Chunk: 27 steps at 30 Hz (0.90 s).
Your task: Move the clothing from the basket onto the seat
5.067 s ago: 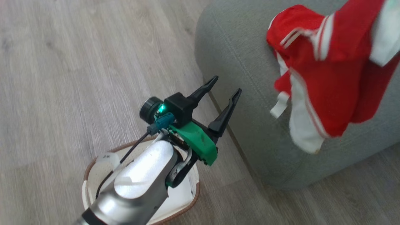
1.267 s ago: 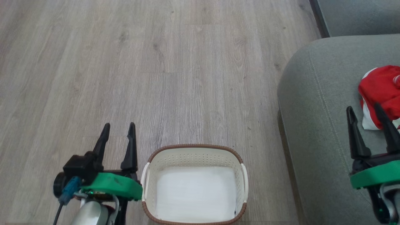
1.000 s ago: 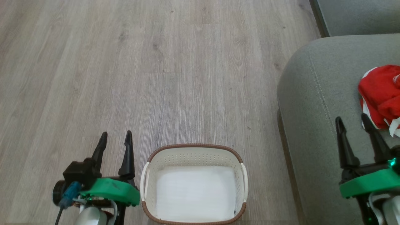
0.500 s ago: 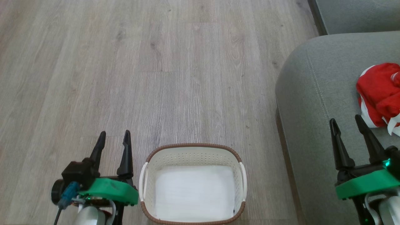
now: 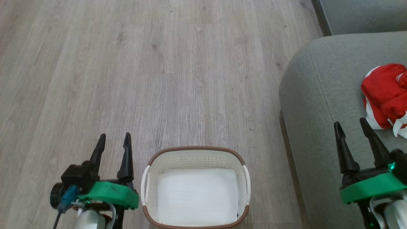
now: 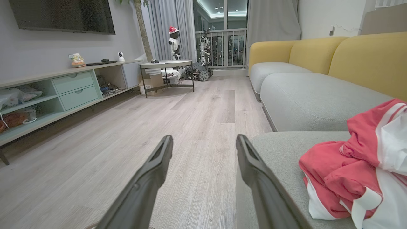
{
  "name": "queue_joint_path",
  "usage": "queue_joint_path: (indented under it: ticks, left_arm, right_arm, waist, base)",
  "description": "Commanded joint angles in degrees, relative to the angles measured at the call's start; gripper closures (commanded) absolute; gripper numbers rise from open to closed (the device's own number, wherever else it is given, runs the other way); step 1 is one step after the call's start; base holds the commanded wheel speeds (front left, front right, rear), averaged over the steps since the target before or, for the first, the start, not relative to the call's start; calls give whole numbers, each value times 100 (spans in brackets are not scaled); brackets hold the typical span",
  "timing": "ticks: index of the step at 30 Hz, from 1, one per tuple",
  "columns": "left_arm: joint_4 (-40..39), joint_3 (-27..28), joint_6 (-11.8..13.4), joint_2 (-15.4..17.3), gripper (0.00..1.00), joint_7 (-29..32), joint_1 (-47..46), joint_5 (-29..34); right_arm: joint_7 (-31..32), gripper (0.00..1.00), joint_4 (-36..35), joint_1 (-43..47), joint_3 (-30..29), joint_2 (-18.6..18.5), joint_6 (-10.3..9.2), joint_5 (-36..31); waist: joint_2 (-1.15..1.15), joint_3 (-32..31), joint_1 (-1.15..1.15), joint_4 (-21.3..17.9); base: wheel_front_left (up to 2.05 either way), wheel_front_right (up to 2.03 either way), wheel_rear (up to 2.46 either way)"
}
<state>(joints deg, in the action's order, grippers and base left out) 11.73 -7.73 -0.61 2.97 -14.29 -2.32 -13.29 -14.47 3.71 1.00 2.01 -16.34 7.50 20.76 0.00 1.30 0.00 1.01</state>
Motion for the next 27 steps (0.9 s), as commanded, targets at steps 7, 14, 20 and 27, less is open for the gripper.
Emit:
queue_joint_path:
  ticks: [7,14,20,27]
  left_arm:
    - [111,42,-44,-11,100,10,2,-8]
    - [390,66,-59,-16,100,75,108,-220]
    - [382,135,-90,-16,100,176,84,-600]
    - [372,212,-126,-15,100,290,56,-1039]
  right_arm:
    - [3,100,43,-9,8,11,1,48]
    - [62,100,321,61,61,117,1,243]
    - [157,100,358,21,24,169,1,594]
    - [266,100,400,-24,-19,233,1,997]
  waist:
    - [0,-4,0,0]
    - [0,-7,0,-3]
    - [0,-12,0,-8]
    - [0,-18,0,-14]
  base:
    - [0,0,0]
    - [0,0,0]
    - [0,0,0]
    - [0,0,0]
